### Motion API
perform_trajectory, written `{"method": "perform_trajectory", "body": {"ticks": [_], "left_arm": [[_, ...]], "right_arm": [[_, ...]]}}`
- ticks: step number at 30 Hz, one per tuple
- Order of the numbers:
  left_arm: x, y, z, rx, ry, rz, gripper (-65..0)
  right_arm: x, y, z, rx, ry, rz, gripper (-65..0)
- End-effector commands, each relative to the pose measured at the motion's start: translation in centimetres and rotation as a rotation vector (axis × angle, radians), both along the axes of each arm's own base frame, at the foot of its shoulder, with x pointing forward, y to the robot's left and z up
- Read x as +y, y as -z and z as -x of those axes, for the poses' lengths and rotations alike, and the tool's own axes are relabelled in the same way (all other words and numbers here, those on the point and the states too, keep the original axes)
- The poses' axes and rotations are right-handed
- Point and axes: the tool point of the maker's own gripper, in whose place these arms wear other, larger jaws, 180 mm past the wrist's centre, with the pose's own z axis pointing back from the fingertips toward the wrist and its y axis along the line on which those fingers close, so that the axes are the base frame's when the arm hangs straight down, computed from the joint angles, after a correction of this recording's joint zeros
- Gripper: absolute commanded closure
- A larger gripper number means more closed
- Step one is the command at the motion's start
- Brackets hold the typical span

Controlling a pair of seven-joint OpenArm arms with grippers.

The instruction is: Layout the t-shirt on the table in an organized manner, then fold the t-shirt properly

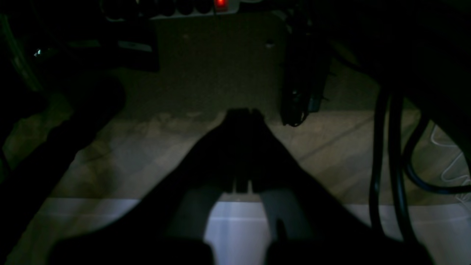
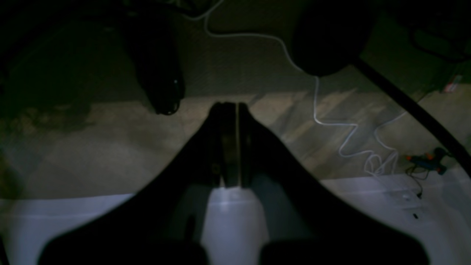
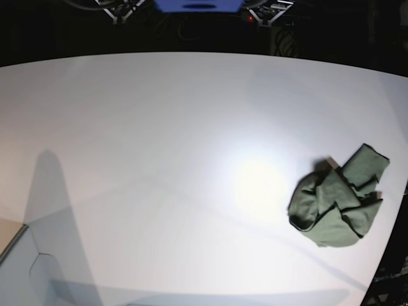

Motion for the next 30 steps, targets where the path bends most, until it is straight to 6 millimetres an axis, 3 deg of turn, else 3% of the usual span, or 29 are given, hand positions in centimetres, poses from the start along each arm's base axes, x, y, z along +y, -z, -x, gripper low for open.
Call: {"method": "perform_trajectory", "body": {"ticks": [1, 4, 8, 30], "left_arm": [[0.4, 0.0, 0.0, 0.0, -0.002, -0.013, 0.0], [0.4, 0.0, -0.2, -0.003, 0.0, -0.013, 0.0], [0.2, -0.1, -2.3, -0.062, -0.003, -0.011, 0.0], [0.3, -0.1, -2.1, -0.062, -0.008, -0.014, 0.0]], "right_arm": [[0.1, 0.0, -0.4, -0.004, 0.003, -0.011, 0.0], [0.0, 0.0, -0.7, -0.008, 0.002, -0.009, 0.0], [-0.7, 0.0, -0.9, -0.011, 0.0, 0.001, 0.0], [-0.9, -0.1, -1.2, -0.02, -0.001, 0.005, 0.0]]}}
